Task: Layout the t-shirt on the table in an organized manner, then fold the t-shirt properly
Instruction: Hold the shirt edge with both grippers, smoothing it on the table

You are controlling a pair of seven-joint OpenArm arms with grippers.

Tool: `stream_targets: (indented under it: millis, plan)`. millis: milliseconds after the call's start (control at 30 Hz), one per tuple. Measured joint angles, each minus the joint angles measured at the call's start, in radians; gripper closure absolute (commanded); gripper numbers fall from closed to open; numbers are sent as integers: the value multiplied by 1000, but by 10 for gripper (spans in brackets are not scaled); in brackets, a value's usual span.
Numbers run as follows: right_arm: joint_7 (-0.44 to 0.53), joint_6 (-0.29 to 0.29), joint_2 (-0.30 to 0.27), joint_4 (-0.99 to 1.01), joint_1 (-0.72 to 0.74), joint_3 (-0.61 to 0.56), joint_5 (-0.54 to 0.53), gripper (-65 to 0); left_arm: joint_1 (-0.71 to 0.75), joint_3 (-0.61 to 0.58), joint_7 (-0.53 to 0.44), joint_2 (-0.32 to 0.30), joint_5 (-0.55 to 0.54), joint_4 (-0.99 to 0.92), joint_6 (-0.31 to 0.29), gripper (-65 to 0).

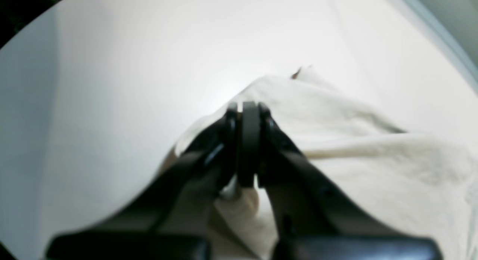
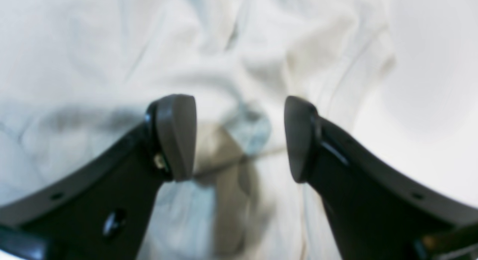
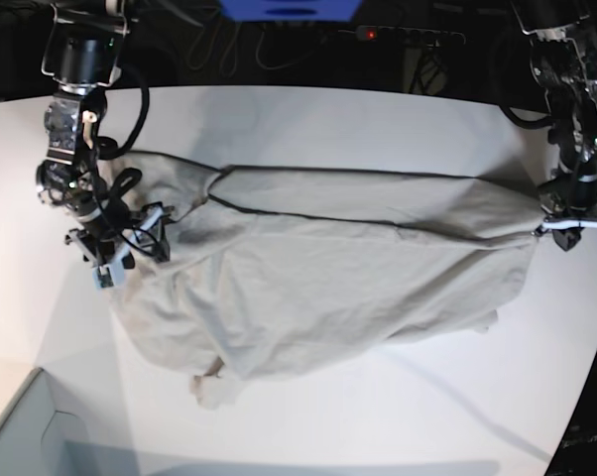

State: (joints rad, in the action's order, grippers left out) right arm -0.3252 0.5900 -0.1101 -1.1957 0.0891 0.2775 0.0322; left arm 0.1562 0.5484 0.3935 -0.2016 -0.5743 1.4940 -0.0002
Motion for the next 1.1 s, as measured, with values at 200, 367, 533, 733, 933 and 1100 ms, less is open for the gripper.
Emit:
stream_targets:
  millis: [200, 367, 533, 733, 933, 1100]
  plan:
    - [-3, 0, -26, 122, 54, -5, 0, -353, -4, 21, -4, 0, 0, 0, 0, -2]
    - [-4, 1, -43, 111, 45, -3, 1, -56, -2, 21, -1, 0, 0, 0, 0, -2]
    - [0, 1, -30, -101, -52, -3, -4, 0, -1, 21, -1, 0, 0, 5, 0, -2]
    - [-1, 1, 0, -307, -196, -1, -3, 0, -2, 20, 0, 0, 0, 6, 0, -2]
    - [-28, 1, 8, -153, -66, -5, -7, -210, -2, 20, 0, 0, 0, 5, 0, -2]
    - [-90, 0, -14, 10, 59, -8, -8, -423, -4, 19, 0, 0, 5, 5, 0, -2]
